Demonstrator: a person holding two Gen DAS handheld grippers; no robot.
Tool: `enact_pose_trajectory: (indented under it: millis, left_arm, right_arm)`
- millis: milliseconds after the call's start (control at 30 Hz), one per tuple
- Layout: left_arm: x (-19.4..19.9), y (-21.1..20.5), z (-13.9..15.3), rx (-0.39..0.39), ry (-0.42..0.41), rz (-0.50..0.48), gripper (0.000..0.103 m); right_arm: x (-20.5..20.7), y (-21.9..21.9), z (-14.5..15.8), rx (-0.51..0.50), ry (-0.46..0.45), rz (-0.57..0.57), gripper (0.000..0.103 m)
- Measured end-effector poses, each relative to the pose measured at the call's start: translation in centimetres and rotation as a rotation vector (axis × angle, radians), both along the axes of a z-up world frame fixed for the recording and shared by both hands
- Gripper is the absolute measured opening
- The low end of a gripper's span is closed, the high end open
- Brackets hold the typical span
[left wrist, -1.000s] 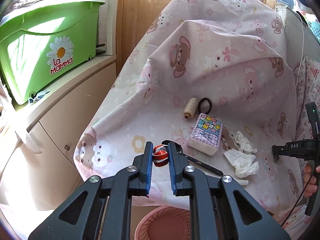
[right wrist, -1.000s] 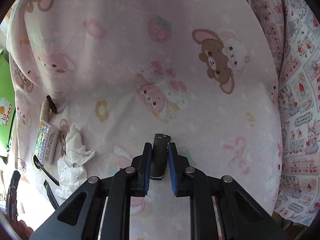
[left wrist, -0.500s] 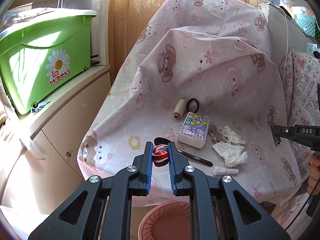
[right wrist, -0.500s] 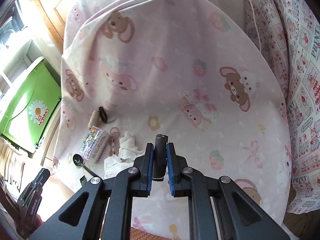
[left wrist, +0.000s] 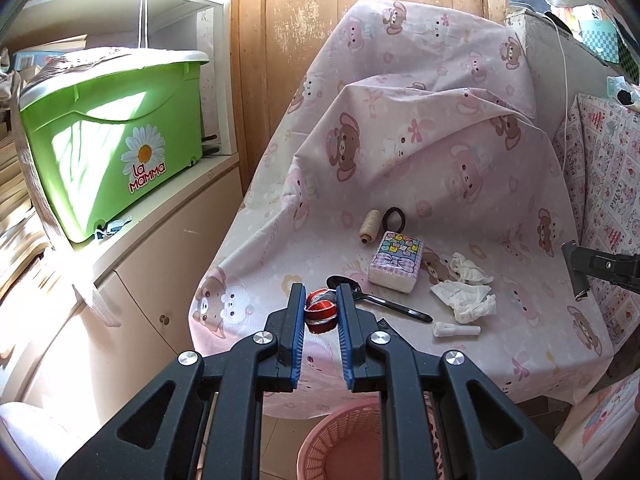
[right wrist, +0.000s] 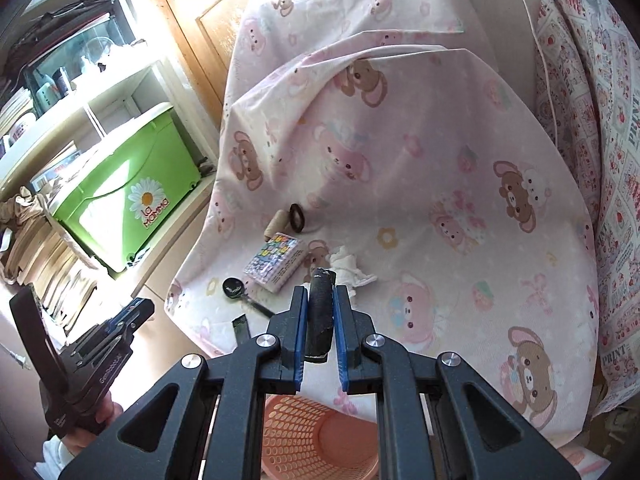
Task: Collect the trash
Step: 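Carry the red object and black cylinder with both tools over the pink wastebasket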
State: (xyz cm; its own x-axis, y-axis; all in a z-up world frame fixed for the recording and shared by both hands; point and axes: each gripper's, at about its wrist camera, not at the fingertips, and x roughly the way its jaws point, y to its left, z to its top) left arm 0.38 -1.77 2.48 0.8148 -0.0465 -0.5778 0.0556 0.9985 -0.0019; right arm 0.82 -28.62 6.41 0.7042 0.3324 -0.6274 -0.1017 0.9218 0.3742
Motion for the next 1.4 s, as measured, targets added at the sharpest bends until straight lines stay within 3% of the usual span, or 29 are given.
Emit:
enact_pose_trajectory:
  millis: [233, 300, 500, 633, 800, 1167, 1400]
  left_arm:
    - [-0.5, 0.7, -0.5, -0.100, 0.095, -0.054, 0.014]
    - [-0.7, 0.3, -0.8, -0.080, 0.117, -0.071, 0.014]
    - [-0.4, -0.4, -2.2, -0.033, 0.210, -0.096, 0.014]
    - [0.2, 0.4, -3.8, -0.094, 0.318, -0.105, 0.014]
    - [0.7, 0.7, -5.6, -0.148, 0.423, -0.139, 0.014]
    - [1.8, -1.3, -12.9, -0.032, 0.639, -0.120, 0.015]
    - [1.9, -2.1, -16.5, 0.021, 0.730, -0.099, 0.015]
  right_arm:
    - [-2.8, 2.0, -0.4, 0.007, 0.012, 0.067, 0.013]
    - [-3.4, 2.8, -0.7, 0.031, 0.035, 0.103, 0.013]
    - [-4.2, 5.5, -2.2, -0.019, 0.086, 0.173, 0.013]
    - [-3.9, 6.1, -4.1, 0.012, 0.162, 0.191, 0.013]
    - [-3.6, 7.2, -6.0, -0.032, 0.216, 0.221, 0.013]
    - [-2.2, 10.4, -13.5, -0.234, 0.390, 0.234, 0.014]
    - [-2.1, 11.6, -17.5, -0.351, 0.437, 0.235, 0.014]
